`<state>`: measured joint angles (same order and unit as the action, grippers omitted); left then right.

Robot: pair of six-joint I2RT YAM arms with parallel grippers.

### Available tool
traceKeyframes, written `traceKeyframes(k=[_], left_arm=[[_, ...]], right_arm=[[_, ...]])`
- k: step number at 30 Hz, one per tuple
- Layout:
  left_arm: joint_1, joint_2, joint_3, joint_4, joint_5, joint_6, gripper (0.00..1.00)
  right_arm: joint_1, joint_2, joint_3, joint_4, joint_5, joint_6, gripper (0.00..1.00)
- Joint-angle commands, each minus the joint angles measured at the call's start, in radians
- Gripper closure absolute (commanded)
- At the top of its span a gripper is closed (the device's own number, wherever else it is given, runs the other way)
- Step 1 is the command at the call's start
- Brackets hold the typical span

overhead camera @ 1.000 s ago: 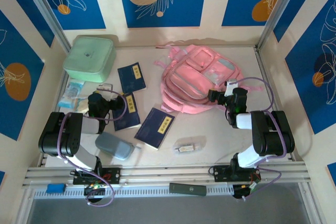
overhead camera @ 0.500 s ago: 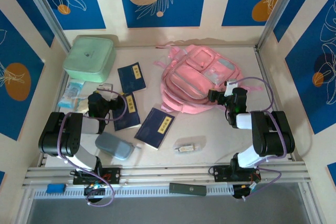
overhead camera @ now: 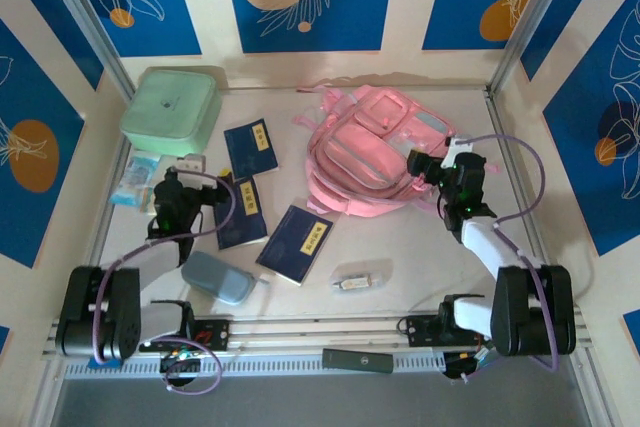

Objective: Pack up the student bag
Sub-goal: Rotate the student bag at the top-right of the table.

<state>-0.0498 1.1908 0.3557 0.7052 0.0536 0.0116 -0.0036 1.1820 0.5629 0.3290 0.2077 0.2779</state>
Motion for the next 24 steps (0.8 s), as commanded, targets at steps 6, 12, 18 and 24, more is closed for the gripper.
traceKeyframes(k=[6, 12, 18, 24], left_arm=[[0.013, -0.239, 0.119, -0.362, -0.162, -0.348, 0.01], [0.015, -0.341, 0.123, -0.492, -0.177, -0.483, 0.01], [0.009, -0.305, 0.240, -0.726, 0.019, -0.604, 0.01], [-0.073, -0.348, 0.184, -0.730, 0.131, -0.747, 0.01]], right_arm=[[-0.148, -0.061, 0.124, -0.426, -0.276, 0.335, 0.01], [-0.182, -0.131, 0.099, -0.530, -0.399, 0.430, 0.01], [-0.122, -0.106, 0.111, -0.640, -0.509, 0.463, 0.01], [-0.011, -0.060, 0.108, -0.703, -0.492, 0.494, 0.01]])
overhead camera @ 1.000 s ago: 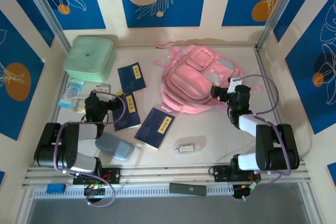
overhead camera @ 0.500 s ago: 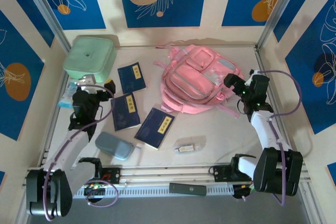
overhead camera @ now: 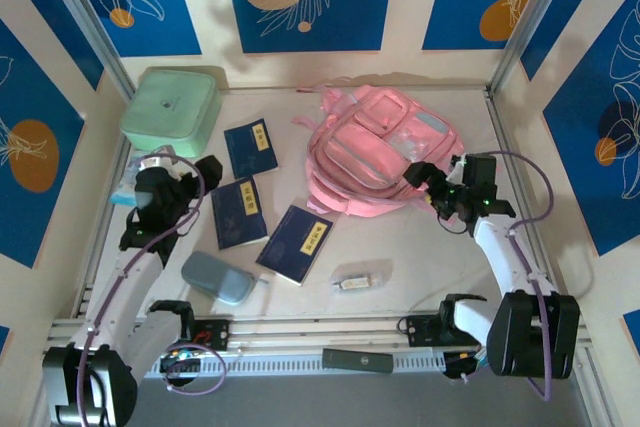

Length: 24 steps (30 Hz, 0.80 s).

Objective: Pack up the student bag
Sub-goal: Rotate the student bag at the top-right of the table.

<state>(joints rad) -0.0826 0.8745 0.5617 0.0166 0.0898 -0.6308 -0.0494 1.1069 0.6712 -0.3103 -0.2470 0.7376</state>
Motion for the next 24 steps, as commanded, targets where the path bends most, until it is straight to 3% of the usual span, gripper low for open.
traceKeyframes(k=[1, 10, 24], left_arm=[[-0.058, -0.042, -0.038, -0.034, 0.103, -0.128, 0.01], [-0.283, -0.093, -0.093, 0.000, -0.008, -0.179, 0.01], [-0.524, 0.160, 0.005, 0.095, -0.051, -0.122, 0.01]], right_arm=[[0.053, 0.025, -0.007, -0.050, -0.037, 0.046, 0.01], [0.235, 0.153, 0.021, 0.046, 0.010, 0.149, 0.01], [0.462, 0.329, 0.077, 0.238, 0.151, 0.289, 0.01]])
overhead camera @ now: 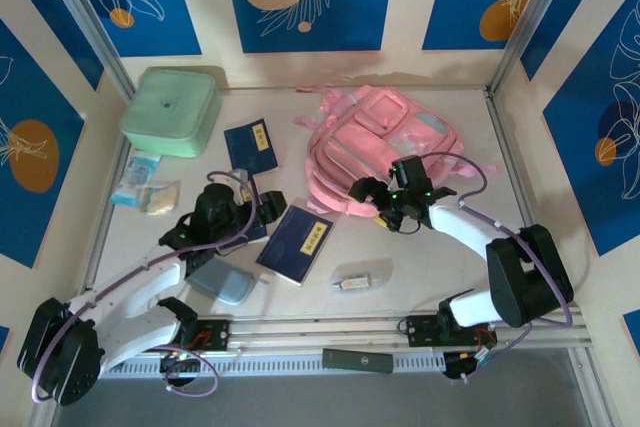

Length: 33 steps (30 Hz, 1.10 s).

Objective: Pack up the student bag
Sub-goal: Rotate the student bag at the top-right of the table.

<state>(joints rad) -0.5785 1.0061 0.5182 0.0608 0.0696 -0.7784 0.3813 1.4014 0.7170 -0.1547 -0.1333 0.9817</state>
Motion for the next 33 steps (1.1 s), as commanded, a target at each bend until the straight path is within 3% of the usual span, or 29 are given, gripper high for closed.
traceKeyframes(k=[1, 7, 14, 19, 26, 33], left_arm=[[-0.037, 0.040, 0.054, 0.055, -0.036, 0.029, 0.01], [-0.055, 0.069, 0.090, 0.044, -0.049, 0.060, 0.01], [-0.055, 0.085, 0.133, -0.008, -0.063, 0.097, 0.01], [-0.060, 0.102, 0.153, -0.019, -0.073, 0.070, 0.01], [-0.140, 0.183, 0.179, 0.042, -0.086, 0.061, 0.01], [-0.273, 0.377, 0.287, 0.121, -0.084, 0.062, 0.01]], right_arm=[[0.041, 0.049, 0.038, 0.114, 0.033, 0.051, 0.01], [0.110, 0.160, 0.156, 0.170, 0.121, 0.010, 0.01], [0.179, 0.309, 0.325, 0.203, 0.113, -0.016, 0.01], [0.200, 0.257, 0.366, 0.122, 0.104, -0.079, 0.01], [0.064, 0.013, 0.222, -0.097, 0.075, -0.106, 0.01], [-0.252, -0.094, 0.132, -0.226, -0.012, -0.130, 0.01]])
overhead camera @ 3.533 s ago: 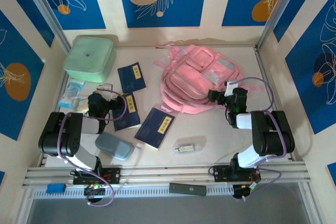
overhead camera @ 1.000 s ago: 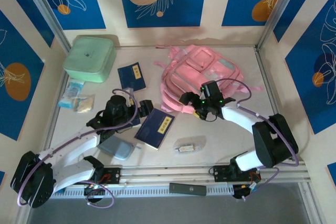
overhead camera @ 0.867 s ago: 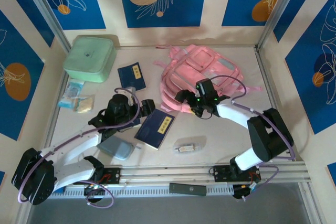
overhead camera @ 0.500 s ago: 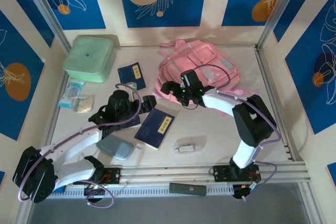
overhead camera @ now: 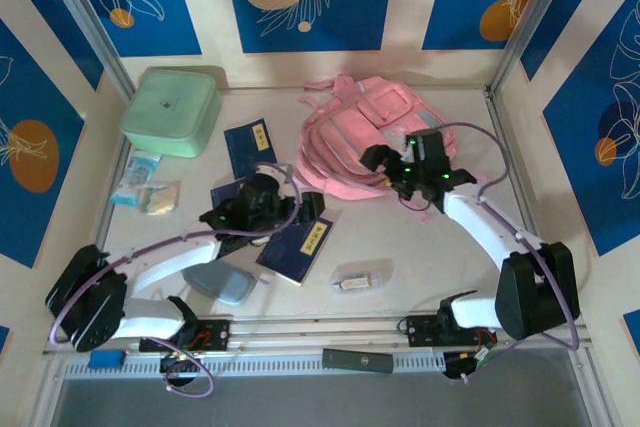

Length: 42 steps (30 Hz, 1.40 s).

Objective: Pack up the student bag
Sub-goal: Rotate the student bag at the top-right of the table.

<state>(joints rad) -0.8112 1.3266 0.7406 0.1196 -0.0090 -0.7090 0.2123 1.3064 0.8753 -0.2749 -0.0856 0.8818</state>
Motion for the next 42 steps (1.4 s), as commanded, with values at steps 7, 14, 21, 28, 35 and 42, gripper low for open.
traceKeyframes(k=[7, 14, 21, 28, 35, 42], left_arm=[[-0.109, 0.216, 0.167, 0.105, 0.007, -0.002, 0.01], [-0.110, 0.311, 0.226, 0.141, 0.026, -0.009, 0.00], [-0.110, 0.373, 0.264, 0.135, 0.058, -0.007, 0.01], [-0.108, 0.424, 0.291, 0.123, 0.079, -0.011, 0.01], [-0.099, 0.485, 0.337, 0.115, 0.089, 0.002, 0.00], [-0.084, 0.526, 0.353, 0.120, 0.075, 0.026, 0.01]], right_arm=[[-0.279, 0.138, 0.033, -0.097, -0.121, -0.047, 0.09], [-0.345, 0.295, 0.092, 0.005, -0.168, -0.056, 0.18], [-0.377, 0.421, 0.162, 0.042, -0.183, -0.072, 0.32], [-0.388, 0.479, 0.179, 0.063, -0.181, -0.086, 0.45], [-0.392, 0.481, 0.176, 0.092, -0.220, -0.084, 0.73], [-0.390, 0.420, 0.148, 0.085, -0.268, -0.088, 1.00]])
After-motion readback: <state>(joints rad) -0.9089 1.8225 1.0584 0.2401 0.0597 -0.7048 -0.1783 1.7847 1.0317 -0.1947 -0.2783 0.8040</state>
